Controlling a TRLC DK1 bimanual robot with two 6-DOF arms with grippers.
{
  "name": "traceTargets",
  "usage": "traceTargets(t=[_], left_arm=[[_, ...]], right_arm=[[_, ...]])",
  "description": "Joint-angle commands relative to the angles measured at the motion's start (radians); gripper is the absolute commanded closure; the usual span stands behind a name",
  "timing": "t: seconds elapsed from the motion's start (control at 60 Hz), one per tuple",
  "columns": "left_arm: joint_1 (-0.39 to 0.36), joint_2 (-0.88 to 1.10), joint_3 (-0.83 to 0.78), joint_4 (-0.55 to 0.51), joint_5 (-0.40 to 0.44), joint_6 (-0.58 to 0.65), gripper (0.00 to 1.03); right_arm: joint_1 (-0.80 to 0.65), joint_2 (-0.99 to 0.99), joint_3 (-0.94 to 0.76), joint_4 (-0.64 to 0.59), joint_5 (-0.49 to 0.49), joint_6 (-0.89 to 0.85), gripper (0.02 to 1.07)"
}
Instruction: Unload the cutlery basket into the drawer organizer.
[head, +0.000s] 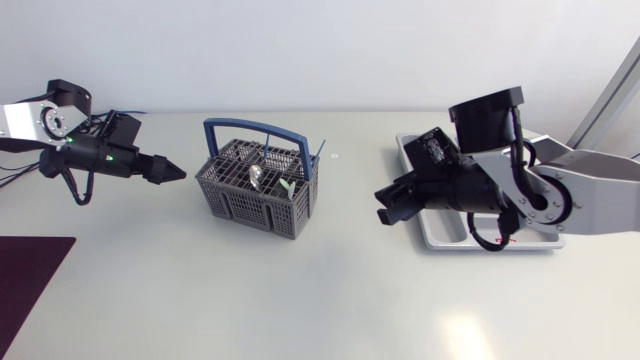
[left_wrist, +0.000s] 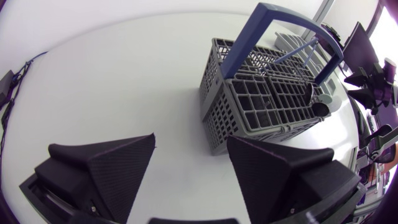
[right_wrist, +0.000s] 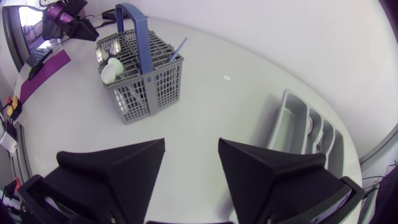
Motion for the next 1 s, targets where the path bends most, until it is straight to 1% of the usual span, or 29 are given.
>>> traceTargets(t=[0.0,0.05,0.15,0.283,0.333,0.467,0.633,0.933,0.983], left_arm=[[-0.018,0.061,0.047,0.008,0.023,0.018,0.30],[-0.027,0.089,0.066,0.008,0.027,0.014,0.34],[-0.043,0.122,0.093,0.008,0.030,0.011,0.36],[-0.080,0.119,0.095,-0.005,0.046,0.015,0.39],[-0.090,0.113,0.095,-0.010,0.049,0.017,0.43],[-0.115,0.096,0.090,-0.035,0.053,0.024,0.44],[-0.156,0.060,0.058,-0.047,0.053,0.034,0.44],[-0.276,-0.042,-0.054,-0.048,0.052,0.047,0.44],[-0.287,-0.056,-0.068,-0.048,0.052,0.050,0.44]], right_arm=[[0.006,0.064,0.052,0.033,-0.022,0.032,0.85],[0.007,0.107,0.081,0.035,-0.046,0.047,0.90],[0.026,0.207,0.142,0.061,-0.063,0.061,0.96],[0.070,0.351,0.251,0.070,-0.077,0.079,0.97],[0.084,0.385,0.277,0.075,-0.076,0.081,0.97],[0.109,0.448,0.328,0.075,-0.076,0.082,0.97],[0.103,0.468,0.334,0.075,-0.080,0.081,0.97],[0.053,0.419,0.260,0.085,-0.109,0.073,0.97],[0.049,0.411,0.248,0.085,-0.111,0.070,0.97]])
